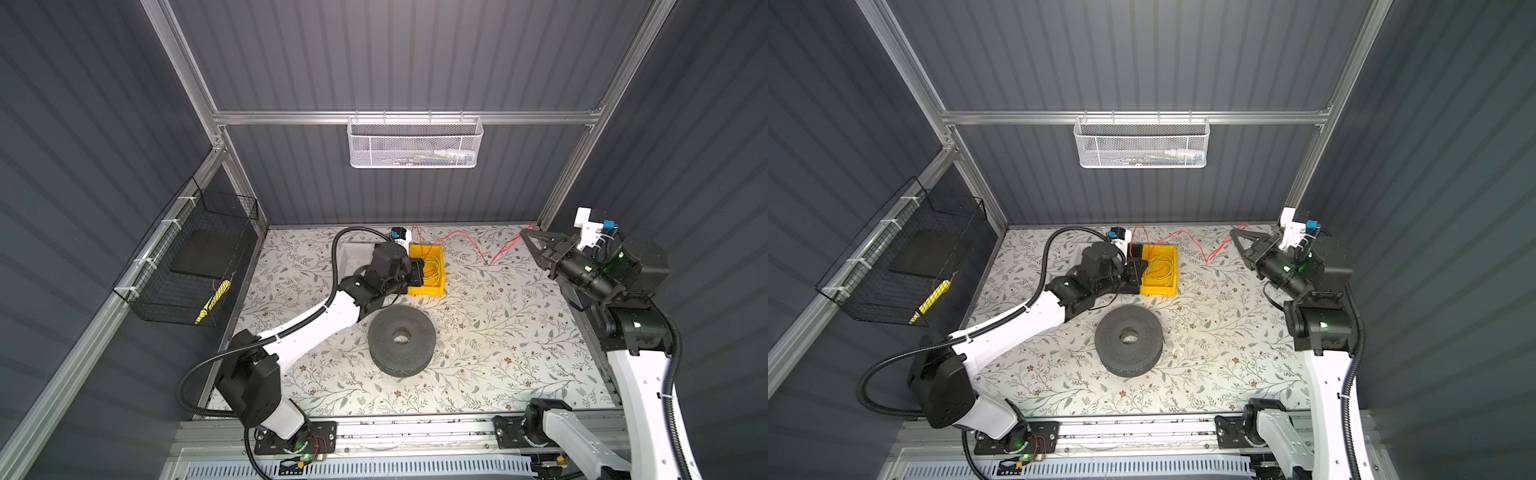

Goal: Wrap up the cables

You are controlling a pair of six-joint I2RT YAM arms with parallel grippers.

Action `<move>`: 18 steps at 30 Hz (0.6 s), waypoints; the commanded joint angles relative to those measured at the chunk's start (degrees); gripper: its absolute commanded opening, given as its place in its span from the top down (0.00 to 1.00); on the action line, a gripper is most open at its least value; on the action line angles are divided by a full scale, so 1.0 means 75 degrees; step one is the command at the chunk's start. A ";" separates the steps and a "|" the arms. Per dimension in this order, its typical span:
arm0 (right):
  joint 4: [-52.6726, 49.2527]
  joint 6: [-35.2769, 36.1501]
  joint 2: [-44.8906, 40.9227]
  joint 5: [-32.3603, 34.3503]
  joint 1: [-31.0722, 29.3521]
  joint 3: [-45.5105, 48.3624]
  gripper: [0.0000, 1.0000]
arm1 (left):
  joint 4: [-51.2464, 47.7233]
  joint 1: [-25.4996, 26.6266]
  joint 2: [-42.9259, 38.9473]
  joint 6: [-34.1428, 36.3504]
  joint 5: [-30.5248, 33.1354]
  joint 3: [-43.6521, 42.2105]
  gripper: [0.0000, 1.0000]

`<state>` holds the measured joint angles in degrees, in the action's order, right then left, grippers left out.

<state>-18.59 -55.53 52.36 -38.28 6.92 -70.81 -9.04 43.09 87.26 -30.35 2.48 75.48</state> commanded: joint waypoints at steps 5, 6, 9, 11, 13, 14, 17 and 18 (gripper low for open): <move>-0.1842 0.4297 0.0174 0.3128 0.0589 0.0387 1.00 | -0.5268 -0.2335 -0.0626 0.1316 -0.1743 0.2647 1.00; -0.1750 0.4565 0.0260 0.3548 0.0610 0.0641 1.00 | -0.5157 -0.2709 -0.0685 0.1278 -0.2900 0.2719 1.00; -0.1064 0.4287 0.0652 0.3552 0.0916 0.1553 1.00 | -0.5077 -0.3203 -0.0586 0.1088 -0.5625 0.3288 1.00; -0.0562 0.3544 0.1062 0.2997 0.1057 0.1916 1.00 | -0.5166 -0.3208 -0.0518 0.1023 -0.6208 0.3732 1.00; -0.0202 0.3352 0.1510 0.2830 0.1037 0.2020 1.00 | -0.4305 -0.3263 -0.0688 0.0557 -0.7204 0.3497 1.00; 0.0024 0.3395 0.1900 0.2965 0.1035 0.2165 1.00 | -0.3201 -0.3315 -0.0887 -0.0161 -0.7865 0.3077 1.00; 0.0037 0.3719 0.2526 0.2920 0.1058 0.2341 1.00 | -0.0327 -0.3335 -0.1418 -0.2319 -0.8511 0.1836 1.00; 0.0093 0.3748 0.2572 0.2705 0.1048 0.2418 1.00 | 0.0111 -0.3323 -0.1492 -0.2702 -0.8510 0.1575 1.00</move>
<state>-20.64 -29.19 70.85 -17.87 14.31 -53.49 -26.26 18.83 78.52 -36.60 -50.92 91.53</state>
